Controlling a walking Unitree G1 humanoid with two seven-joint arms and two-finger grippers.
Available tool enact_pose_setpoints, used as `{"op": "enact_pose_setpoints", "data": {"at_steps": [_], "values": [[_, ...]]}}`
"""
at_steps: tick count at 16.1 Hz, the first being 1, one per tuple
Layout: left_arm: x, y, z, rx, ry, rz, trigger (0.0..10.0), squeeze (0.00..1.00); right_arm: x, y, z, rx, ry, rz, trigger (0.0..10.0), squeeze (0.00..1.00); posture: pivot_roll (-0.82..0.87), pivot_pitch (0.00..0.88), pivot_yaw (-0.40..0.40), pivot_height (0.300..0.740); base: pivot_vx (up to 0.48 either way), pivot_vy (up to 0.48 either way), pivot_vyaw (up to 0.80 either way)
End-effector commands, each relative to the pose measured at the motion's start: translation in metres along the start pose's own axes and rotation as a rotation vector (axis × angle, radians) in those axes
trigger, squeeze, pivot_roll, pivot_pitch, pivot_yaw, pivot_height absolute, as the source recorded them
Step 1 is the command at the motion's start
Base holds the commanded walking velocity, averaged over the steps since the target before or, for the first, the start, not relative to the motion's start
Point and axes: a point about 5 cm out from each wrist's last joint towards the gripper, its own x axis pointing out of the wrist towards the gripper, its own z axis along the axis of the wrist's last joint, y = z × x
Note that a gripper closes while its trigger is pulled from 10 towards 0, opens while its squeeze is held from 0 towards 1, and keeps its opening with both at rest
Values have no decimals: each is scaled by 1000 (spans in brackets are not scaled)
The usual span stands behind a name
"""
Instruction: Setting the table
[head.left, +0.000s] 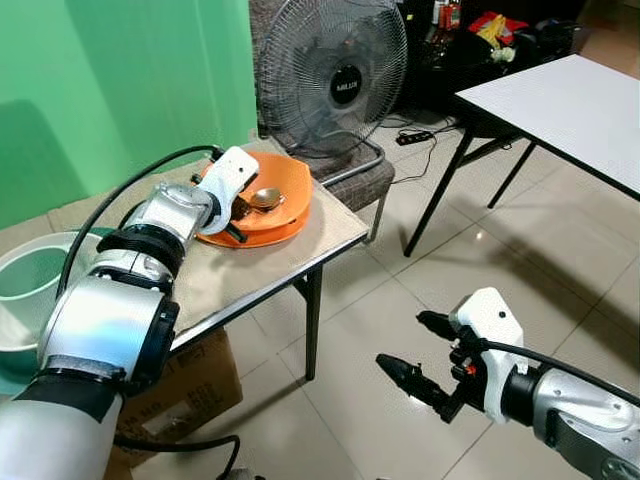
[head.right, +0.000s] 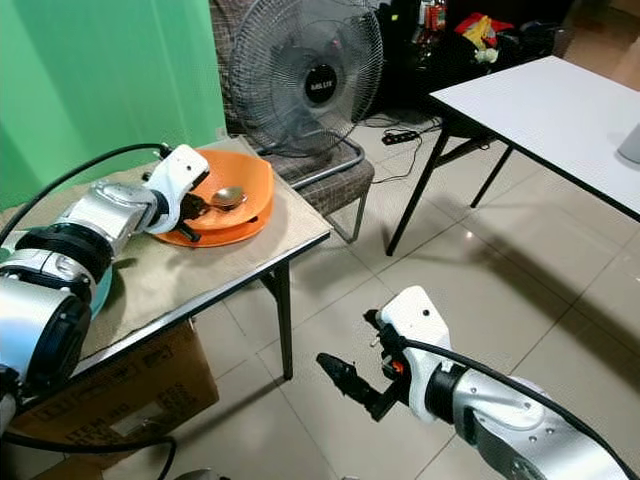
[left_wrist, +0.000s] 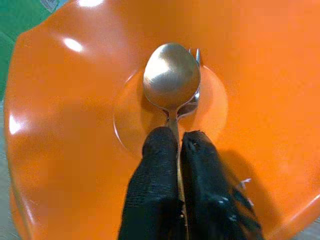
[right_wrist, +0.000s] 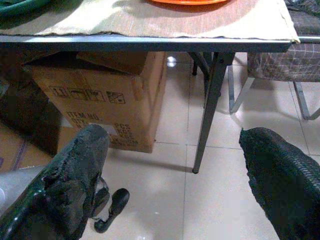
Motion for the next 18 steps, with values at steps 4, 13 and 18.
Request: {"op": "enact_pose_setpoints", "data": {"at_steps": [4, 13, 18], "values": [[-1, 2, -3, 110, 76, 23, 0, 0, -5, -4, 5, -39, 10, -2, 10000, 0, -186, 60, -27, 740, 0, 0, 0], [-8, 11, 23, -39, -86, 48, 0, 0, -2, -8, 9, -52, -11, -12, 10000, 0, -167, 67, -30, 740, 0, 0, 0], [-15, 24, 21, -61, -85, 96, 10000, 1000, 1, -3, 8, -44, -15, 20, 10000, 0, -156, 77, -29, 740, 0, 0, 0]]}}
